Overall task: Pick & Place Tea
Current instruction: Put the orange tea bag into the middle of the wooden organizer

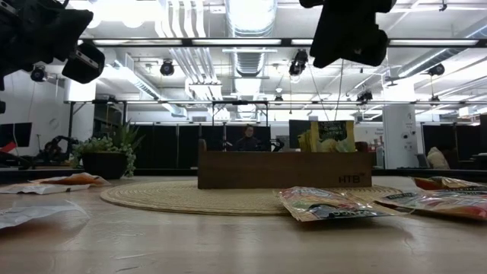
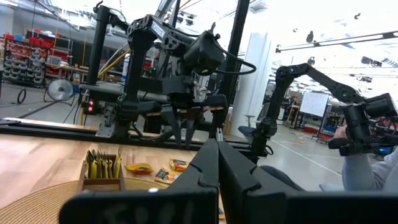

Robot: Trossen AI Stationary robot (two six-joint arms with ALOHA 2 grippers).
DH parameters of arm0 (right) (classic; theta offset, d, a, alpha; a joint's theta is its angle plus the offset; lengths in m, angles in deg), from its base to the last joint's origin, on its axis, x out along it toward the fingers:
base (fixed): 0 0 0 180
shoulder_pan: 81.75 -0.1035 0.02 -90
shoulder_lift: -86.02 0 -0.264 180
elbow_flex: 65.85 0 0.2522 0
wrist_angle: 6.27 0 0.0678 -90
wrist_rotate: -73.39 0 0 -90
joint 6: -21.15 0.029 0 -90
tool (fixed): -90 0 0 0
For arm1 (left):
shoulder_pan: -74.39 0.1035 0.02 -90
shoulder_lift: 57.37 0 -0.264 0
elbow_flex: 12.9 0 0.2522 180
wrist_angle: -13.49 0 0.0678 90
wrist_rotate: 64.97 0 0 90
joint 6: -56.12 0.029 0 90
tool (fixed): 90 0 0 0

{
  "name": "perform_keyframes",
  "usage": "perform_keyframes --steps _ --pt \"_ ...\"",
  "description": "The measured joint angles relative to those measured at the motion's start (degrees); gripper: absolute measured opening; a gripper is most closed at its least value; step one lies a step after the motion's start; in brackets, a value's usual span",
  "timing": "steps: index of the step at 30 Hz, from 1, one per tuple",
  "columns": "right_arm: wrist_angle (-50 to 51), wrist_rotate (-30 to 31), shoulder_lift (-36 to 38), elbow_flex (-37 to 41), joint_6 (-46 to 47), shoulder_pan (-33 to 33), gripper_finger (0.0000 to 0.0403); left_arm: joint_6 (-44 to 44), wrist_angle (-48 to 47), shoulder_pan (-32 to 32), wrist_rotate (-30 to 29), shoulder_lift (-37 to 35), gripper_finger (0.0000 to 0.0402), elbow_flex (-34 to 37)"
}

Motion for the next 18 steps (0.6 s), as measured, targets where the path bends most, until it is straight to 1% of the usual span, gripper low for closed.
perform_keyframes --steps 7,13,18 --pt "-0.02 0.14 0.01 0.29 -1.42 -0.21 0.0068 0.02 0.0 -0.02 0.0 0.0 0.0 -0.01" --pt "0.01 0.14 0.01 0.4 -7.33 -0.18 0.0068 0.01 0.0 -0.02 -0.01 0.0 0.0 -0.01" --pt "0.0 0.1 0.01 0.42 -8.71 -0.25 0.0068 0.0 0.0 -0.01 0.0 0.0 0.0 0.0"
